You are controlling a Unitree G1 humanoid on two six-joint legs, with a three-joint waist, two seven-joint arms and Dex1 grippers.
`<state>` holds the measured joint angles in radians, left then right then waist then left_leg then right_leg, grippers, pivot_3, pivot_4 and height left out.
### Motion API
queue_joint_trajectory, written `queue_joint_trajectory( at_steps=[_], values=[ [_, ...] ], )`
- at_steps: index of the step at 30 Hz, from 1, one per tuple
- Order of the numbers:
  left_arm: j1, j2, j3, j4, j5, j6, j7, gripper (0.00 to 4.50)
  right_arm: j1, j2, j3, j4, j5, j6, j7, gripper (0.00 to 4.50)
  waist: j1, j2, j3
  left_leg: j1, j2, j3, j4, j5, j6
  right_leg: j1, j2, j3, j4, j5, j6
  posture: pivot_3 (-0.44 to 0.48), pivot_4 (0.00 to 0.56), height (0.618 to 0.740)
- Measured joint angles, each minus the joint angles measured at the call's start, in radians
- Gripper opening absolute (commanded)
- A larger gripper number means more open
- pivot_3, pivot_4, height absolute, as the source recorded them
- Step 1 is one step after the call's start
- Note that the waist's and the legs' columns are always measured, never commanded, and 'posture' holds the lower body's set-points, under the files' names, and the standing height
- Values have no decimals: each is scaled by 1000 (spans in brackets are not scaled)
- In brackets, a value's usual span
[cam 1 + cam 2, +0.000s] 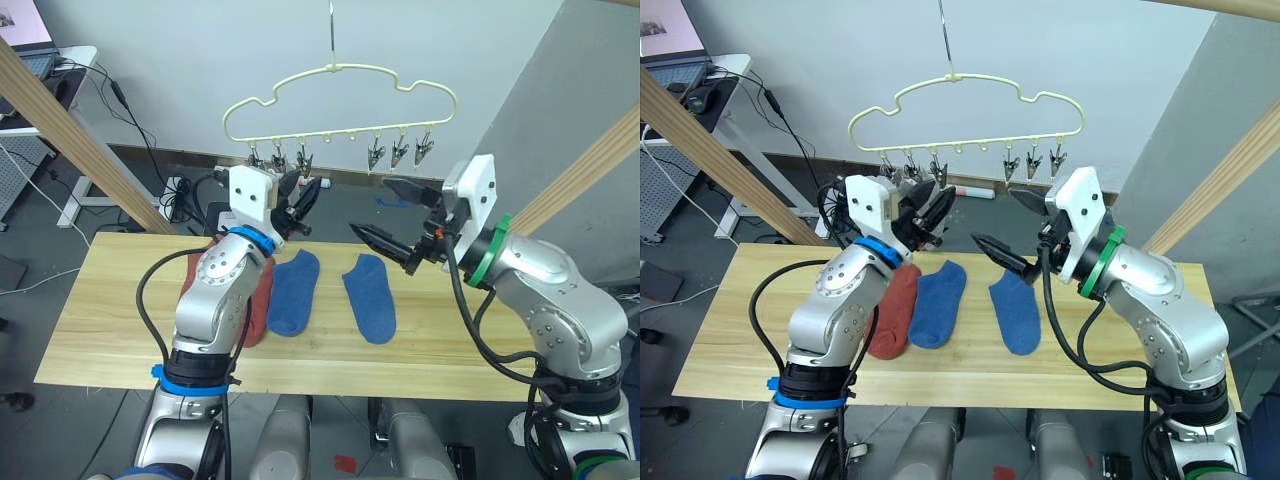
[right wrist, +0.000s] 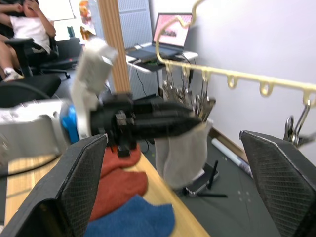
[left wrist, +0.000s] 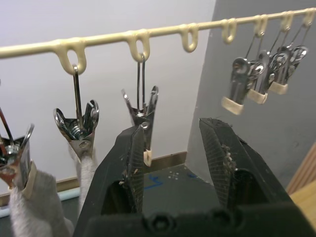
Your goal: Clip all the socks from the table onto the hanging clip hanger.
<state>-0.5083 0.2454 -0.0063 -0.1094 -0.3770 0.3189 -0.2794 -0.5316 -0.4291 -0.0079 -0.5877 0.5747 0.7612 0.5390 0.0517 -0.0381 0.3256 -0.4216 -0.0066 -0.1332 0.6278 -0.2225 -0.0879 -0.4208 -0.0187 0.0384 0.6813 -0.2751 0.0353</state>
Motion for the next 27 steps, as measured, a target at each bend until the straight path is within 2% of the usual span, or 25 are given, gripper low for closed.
queue_joint_trajectory(
  at_steps=[12, 18, 27],
  values=[
    [-44, -42, 23, 47, 50, -28, 9, 1946, -5, -9, -9, 0, 21, 13, -28, 4500, -11, 0, 0, 0, 0, 0, 1, 0, 0, 0, 0, 0, 1, 0, 0, 108, 299, 740],
    [-3, -53, 32, 23, 53, -21, 10, 1946, -5, -20, -10, 0, 39, 21, -44, 4500, -27, 0, 0, 0, 0, 0, 1, 0, 0, 0, 0, 0, 1, 0, 0, 109, 295, 740],
    [-14, -28, 46, 31, 71, -25, -9, 1946, -5, -20, -9, 0, 51, 30, -60, 4500, -29, 0, 0, 0, 0, 0, 1, 0, 2, 0, 0, 0, 1, 1, -1, 114, 307, 740]
  ],
)
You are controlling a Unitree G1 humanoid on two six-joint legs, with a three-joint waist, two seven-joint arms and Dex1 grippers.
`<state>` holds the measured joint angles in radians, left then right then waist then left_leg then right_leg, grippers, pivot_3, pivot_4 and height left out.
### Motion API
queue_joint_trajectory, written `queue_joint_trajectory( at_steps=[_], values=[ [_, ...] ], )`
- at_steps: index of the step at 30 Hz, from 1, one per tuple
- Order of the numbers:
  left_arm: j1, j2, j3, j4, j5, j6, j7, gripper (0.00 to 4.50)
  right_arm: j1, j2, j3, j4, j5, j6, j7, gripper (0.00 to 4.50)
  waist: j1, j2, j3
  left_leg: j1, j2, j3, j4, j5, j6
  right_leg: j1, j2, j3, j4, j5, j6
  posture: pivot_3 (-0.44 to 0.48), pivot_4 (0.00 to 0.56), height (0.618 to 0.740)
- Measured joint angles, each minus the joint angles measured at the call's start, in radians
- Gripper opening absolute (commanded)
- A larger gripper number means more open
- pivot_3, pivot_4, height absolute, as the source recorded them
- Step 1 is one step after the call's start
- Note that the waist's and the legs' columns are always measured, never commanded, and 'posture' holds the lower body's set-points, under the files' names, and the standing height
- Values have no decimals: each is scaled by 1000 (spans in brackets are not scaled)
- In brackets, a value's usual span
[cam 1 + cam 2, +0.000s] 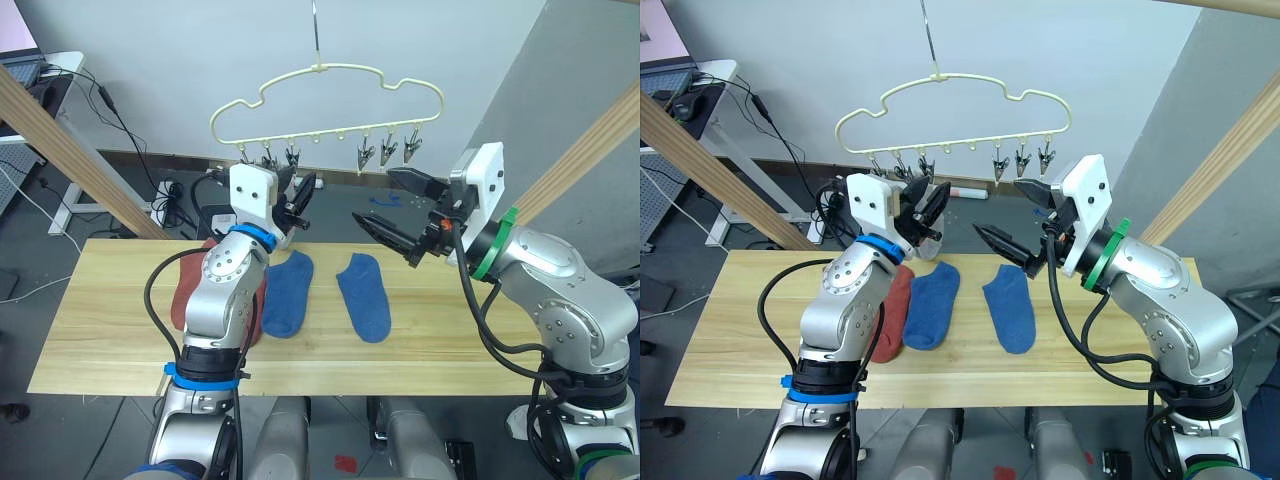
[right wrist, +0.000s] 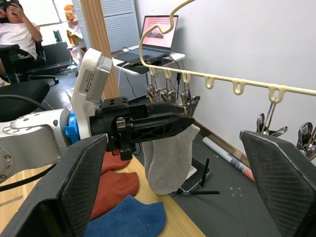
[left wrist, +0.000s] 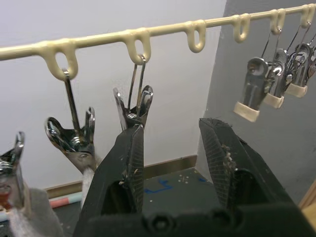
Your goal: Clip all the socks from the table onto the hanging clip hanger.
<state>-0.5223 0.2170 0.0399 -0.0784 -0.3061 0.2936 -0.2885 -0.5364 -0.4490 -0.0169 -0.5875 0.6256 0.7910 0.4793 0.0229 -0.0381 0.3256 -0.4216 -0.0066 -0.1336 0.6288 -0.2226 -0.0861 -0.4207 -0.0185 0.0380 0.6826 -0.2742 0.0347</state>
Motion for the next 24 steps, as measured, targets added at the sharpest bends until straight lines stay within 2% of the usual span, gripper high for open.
queue_joint_trajectory(
  at_steps=[11, 24],
  values=[
    [29, 6, 14, -12, 1, 9, -5, 1946, -6, 0, 0, 5, 14, 0, -2, 4500, 0, 0, 0, 0, 0, 0, 0, 0, 0, 0, 0, 0, 0, 0, 0, 124, 312, 740],
    [-79, -20, 15, 82, 32, -47, -6, 1946, -26, 0, 0, 19, 23, 0, -5, 4500, 0, 0, 0, 0, 0, 0, 0, 0, 1, 0, 0, 0, 0, 0, 0, 117, 315, 740]
  ],
)
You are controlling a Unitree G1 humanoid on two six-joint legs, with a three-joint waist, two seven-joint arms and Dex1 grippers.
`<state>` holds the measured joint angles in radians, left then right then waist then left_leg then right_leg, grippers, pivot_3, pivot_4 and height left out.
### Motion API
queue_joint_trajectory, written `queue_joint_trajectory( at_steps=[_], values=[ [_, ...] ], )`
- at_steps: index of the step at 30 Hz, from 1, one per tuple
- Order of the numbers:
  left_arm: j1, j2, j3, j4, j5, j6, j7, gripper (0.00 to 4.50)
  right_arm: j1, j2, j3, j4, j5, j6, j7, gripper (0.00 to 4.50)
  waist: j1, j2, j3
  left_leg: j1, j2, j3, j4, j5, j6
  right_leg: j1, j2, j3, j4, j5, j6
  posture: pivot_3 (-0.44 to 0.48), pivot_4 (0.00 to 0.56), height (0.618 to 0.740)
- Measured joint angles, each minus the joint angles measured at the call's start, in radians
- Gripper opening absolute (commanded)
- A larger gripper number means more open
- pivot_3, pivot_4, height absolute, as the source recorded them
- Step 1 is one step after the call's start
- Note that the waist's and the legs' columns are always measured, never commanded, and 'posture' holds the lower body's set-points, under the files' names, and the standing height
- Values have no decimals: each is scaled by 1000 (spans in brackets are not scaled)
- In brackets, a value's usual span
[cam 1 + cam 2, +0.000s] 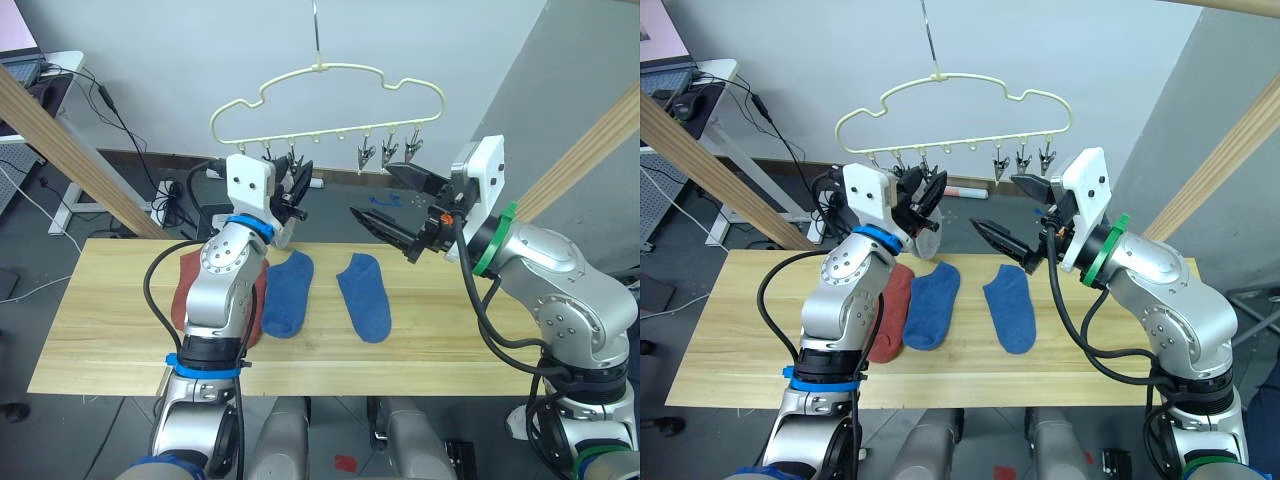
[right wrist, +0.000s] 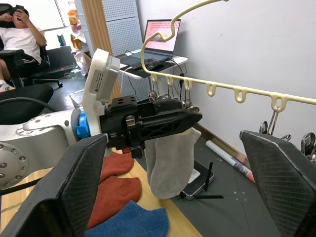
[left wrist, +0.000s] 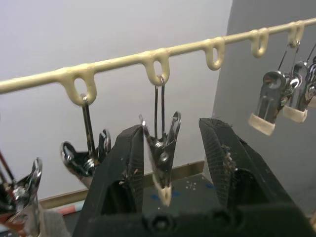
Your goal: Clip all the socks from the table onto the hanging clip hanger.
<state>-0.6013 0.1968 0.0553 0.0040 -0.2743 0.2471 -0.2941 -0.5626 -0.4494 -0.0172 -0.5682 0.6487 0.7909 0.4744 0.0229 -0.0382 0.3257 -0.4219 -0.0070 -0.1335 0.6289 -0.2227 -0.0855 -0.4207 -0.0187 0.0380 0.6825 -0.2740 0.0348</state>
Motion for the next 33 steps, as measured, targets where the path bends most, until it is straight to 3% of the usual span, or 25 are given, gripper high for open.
queue_joint_trajectory(
  at_steps=[29, 33],
  values=[
    [-20, 6, -1, 56, 42, -61, -6, 1946, 0, -1, -3, 24, 0, -5, -1, 4500, 0, 0, 0, 0, 0, 0, 0, 0, 0, 0, 0, 0, 0, 0, 0, 116, 314, 740],
    [-20, 6, -1, 57, 41, -63, -18, 1104, 0, -2, -5, 24, 0, -5, -1, 4500, 0, 0, 0, 0, 0, 0, 0, 0, 0, 0, 0, 0, 0, 0, 0, 118, 317, 740]
  ],
)
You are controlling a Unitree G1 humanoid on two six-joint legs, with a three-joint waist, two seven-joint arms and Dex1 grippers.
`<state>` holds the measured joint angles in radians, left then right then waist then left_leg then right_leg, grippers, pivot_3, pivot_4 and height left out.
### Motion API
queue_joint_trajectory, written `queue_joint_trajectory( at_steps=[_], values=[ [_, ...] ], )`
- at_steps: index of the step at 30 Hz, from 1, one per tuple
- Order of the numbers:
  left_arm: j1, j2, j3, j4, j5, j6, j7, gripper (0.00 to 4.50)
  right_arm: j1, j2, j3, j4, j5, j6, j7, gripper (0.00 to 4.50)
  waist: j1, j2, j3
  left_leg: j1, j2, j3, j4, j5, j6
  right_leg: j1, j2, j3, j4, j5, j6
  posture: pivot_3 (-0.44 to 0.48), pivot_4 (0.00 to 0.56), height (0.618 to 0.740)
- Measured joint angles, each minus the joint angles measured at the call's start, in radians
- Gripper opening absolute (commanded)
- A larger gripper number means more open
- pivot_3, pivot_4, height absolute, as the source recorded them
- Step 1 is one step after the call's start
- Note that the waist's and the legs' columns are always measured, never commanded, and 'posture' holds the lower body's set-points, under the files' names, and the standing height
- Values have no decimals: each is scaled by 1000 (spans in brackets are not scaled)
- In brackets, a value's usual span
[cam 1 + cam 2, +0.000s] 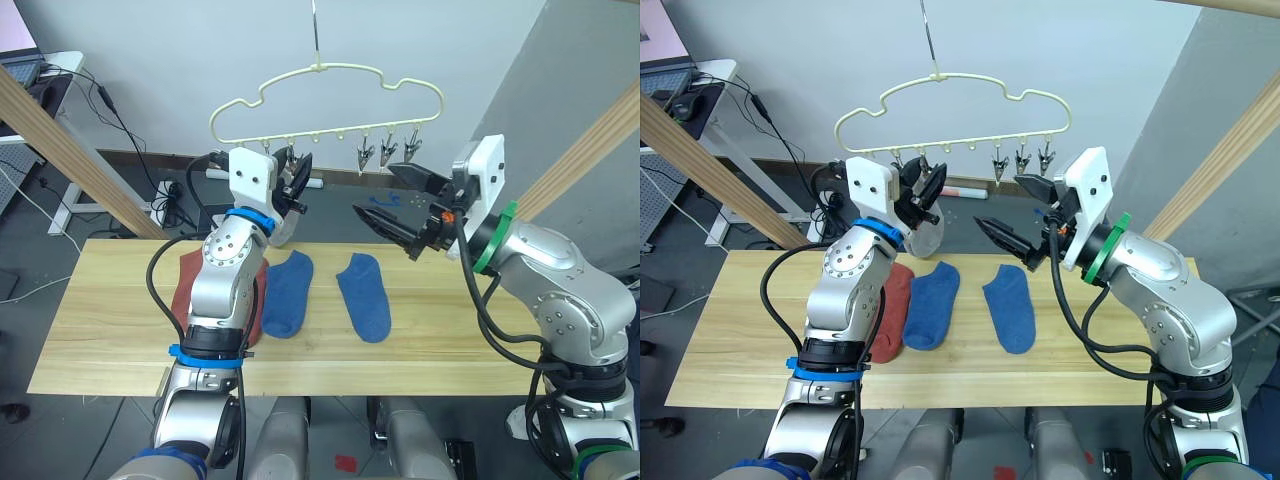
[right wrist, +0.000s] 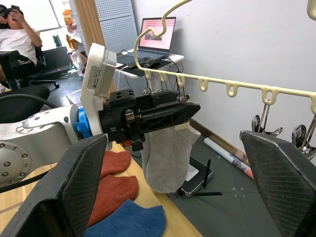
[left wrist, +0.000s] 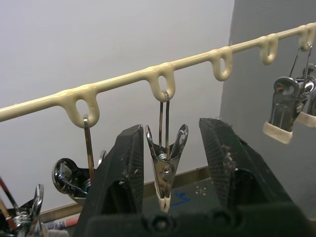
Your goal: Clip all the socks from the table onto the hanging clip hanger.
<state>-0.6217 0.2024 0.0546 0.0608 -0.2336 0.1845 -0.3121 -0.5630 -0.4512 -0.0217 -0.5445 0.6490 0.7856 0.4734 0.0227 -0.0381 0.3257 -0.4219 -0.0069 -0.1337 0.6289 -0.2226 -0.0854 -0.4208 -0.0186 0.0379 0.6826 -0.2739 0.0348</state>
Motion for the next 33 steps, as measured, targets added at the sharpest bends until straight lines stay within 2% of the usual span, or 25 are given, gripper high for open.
queue_joint_trajectory(
  at_steps=[3, 6, 12, 18, 21, 24, 28, 33],
  values=[
    [0, 0, 1, 0, -1, 0, -6, 405, -1, 0, 0, 0, 0, -1, 0, 4500, 0, 0, 0, 0, 0, 0, 0, 0, 0, 0, 0, 0, 0, 0, 0, 118, 317, 740],
    [0, 0, 1, 0, -1, 0, -6, 123, -2, 0, 0, 0, 0, -4, 0, 4500, 0, 0, 0, 0, 0, 0, 0, 0, 0, 0, 0, 0, 0, 0, 0, 118, 309, 740],
    [0, 3, 2, -13, -6, 13, -7, 113, 12, -1, 6, -2, -9, -6, -13, 4500, 0, 0, 0, 0, 0, 0, 0, 0, -1, 0, 0, 0, 0, 0, 0, 125, 293, 740],
    [2, 51, 30, -68, -47, 110, -33, 113, 139, -42, 181, 45, -225, -8, -104, 4500, 0, 0, 0, 0, 0, 0, 0, 1, -2, 0, 0, 0, 0, 0, 0, 135, 292, 740],
    [3, 61, 56, -99, -96, 190, -36, 113, 161, 9, 282, 165, -345, -51, -149, 4500, 0, 0, 0, 1, 0, 0, 0, 1, -2, 0, 0, 0, 0, 0, 0, 139, 290, 740],
    [4, 58, 82, -135, -172, 289, -37, 113, 158, 76, 331, 277, -418, -101, -171, 4500, 0, 0, 0, 1, 0, 0, 0, 1, -2, 0, 0, 0, 0, 0, 0, 143, 299, 740],
    [9, 61, 120, -180, -259, 400, -27, 113, 153, 140, 371, 432, -495, -158, -183, 4500, 0, 0, 0, 1, 0, 0, 0, 1, -2, 0, 0, 0, 0, 0, 0, 161, 301, 740],
    [11, 79, 141, -209, -300, 464, -26, 113, 154, 230, 376, 586, -540, -172, -196, 4500, 0, 0, 0, 1, 0, 0, 0, 1, -2, 0, 0, 0, 0, 0, 0, 165, 309, 740]
  ],
)
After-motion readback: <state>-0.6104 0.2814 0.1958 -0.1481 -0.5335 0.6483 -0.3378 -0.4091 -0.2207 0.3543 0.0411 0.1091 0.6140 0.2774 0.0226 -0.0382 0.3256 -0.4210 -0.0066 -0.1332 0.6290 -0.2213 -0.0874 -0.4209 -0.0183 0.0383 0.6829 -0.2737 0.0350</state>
